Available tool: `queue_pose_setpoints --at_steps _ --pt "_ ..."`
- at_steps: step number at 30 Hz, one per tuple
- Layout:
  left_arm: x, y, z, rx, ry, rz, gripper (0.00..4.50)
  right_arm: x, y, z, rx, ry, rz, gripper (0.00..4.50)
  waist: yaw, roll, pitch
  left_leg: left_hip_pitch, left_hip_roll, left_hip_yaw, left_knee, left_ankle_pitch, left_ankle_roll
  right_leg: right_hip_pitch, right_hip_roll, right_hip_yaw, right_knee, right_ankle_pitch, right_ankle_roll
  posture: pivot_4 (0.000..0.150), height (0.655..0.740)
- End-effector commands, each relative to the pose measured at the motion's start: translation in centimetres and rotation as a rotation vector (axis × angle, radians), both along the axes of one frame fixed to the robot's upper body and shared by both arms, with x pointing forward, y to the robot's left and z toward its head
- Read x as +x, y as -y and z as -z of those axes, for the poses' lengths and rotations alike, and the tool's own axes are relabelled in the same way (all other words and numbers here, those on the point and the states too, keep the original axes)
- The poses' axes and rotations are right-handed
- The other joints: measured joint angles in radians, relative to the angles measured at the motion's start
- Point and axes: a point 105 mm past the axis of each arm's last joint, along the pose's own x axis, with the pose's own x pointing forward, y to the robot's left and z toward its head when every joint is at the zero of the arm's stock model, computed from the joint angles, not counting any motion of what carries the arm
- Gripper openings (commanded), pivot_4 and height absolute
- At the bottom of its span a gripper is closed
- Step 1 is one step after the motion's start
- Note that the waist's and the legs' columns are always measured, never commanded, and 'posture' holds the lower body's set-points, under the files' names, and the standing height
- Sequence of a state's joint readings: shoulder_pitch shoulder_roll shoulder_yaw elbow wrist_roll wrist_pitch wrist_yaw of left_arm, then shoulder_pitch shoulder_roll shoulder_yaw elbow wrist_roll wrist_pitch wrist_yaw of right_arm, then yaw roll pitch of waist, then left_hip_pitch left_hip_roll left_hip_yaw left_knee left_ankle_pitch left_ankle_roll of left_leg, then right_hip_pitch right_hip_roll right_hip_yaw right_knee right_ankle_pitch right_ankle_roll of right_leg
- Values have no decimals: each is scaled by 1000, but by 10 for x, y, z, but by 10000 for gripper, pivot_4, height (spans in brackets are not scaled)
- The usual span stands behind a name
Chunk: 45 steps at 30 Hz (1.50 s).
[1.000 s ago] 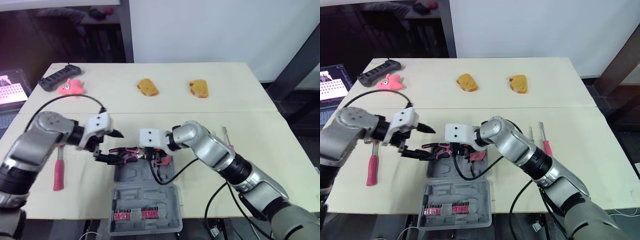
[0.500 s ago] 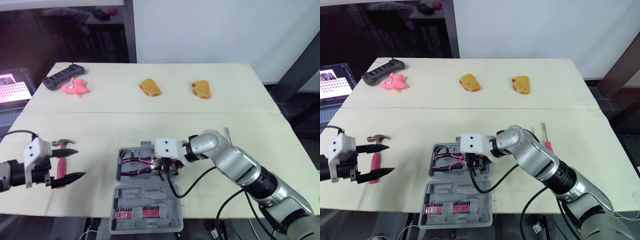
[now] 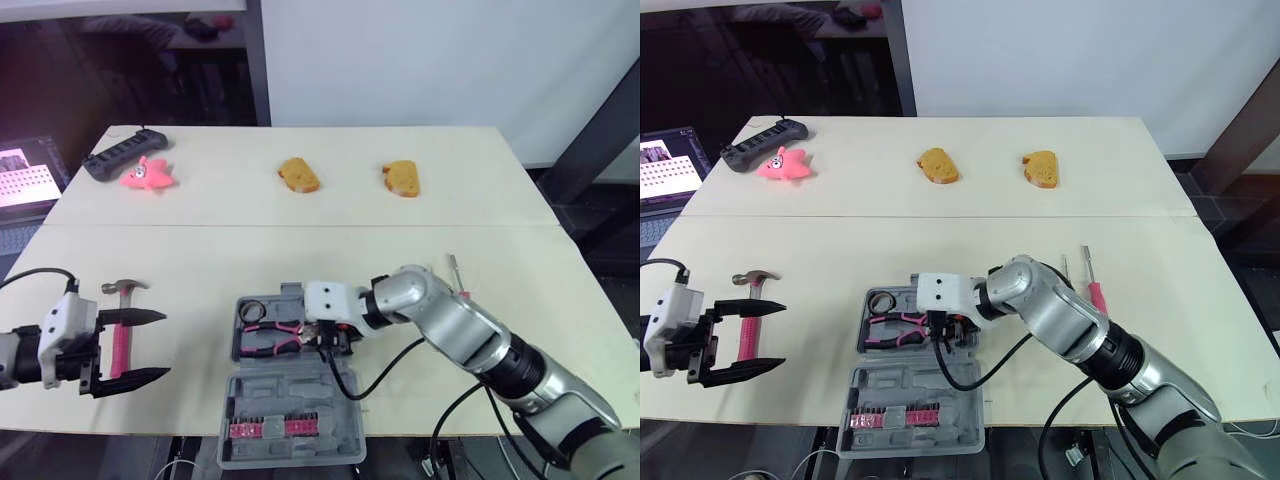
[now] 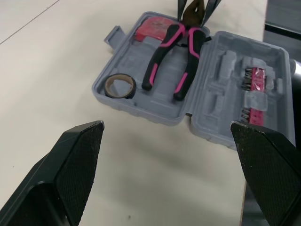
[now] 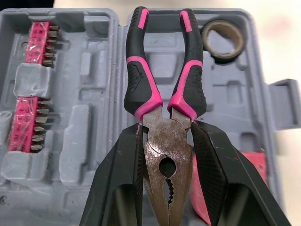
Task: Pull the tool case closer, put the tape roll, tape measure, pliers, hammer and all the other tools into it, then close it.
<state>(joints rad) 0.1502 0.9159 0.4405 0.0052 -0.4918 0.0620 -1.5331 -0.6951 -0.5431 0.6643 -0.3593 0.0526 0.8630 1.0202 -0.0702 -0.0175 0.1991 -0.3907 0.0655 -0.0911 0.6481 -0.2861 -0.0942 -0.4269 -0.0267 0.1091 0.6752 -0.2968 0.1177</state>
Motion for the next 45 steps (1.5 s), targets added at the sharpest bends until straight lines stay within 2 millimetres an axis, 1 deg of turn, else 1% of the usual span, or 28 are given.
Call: queue_pose_setpoints --at_steps 1,8,18,27,31,33,34,37,41,43,45 --pt "4 3 -3 10 17 24 45000 3 -12 -11 25 63 -35 10403 0 0 0 0 0 0 0 0 0 0 0 0 0 0 0 1500 7400" --pt "10 12 -8 -8 44 34 45000 7 -14 -7 3 62 -27 10403 -1 0 0 0 0 0 0 0 0 0 0 0 0 0 0 1500 7400" --pt "18 14 -10 -16 59 13 45000 9 -26 7 -6 40 -40 10403 -2 0 0 0 0 0 0 0 0 0 0 0 0 0 0 1500 7400" --pt "21 14 -10 -20 67 -8 45000 17 -18 26 -54 27 1 10403 -2 0 0 0 0 0 0 0 0 0 0 0 1 0 0 1500 7400" --pt "22 15 -9 -22 70 -13 45000 22 -17 28 -41 42 28 10403 -2 0 0 0 0 0 0 0 0 0 0 0 1 0 0 1500 7400" --pt "22 16 -8 -24 69 -12 45000 22 -16 29 -40 43 30 20777 -2 0 0 0 0 0 0 0 0 0 0 0 1 0 0 1500 7400" --pt "22 16 -8 -24 69 -13 45000 22 -17 28 -35 42 29 24685 -2 0 0 0 0 0 0 0 0 0 0 0 1 0 0 1500 7400" --pt "23 16 -8 -25 70 -15 45000 20 -21 17 17 23 25 39247 -1 0 0 0 0 0 0 0 0 0 0 0 1 0 0 1500 7400" --pt "25 16 -9 -26 72 -18 45000 14 -27 -1 92 -4 -9 39247 -1 0 0 0 0 0 0 0 0 0 0 0 1 0 0 1500 7400" --pt "26 16 -9 -26 73 -18 45000 9 -31 -7 123 -26 -31 39247 -1 0 0 0 0 0 0 0 0 0 0 0 1 0 0 1500 7400" --pt "27 16 -9 -25 73 -20 45000 4 -37 -9 147 -45 -45 33790 -3 0 0 0 0 0 0 0 0 0 0 0 1 0 0 1500 7400"
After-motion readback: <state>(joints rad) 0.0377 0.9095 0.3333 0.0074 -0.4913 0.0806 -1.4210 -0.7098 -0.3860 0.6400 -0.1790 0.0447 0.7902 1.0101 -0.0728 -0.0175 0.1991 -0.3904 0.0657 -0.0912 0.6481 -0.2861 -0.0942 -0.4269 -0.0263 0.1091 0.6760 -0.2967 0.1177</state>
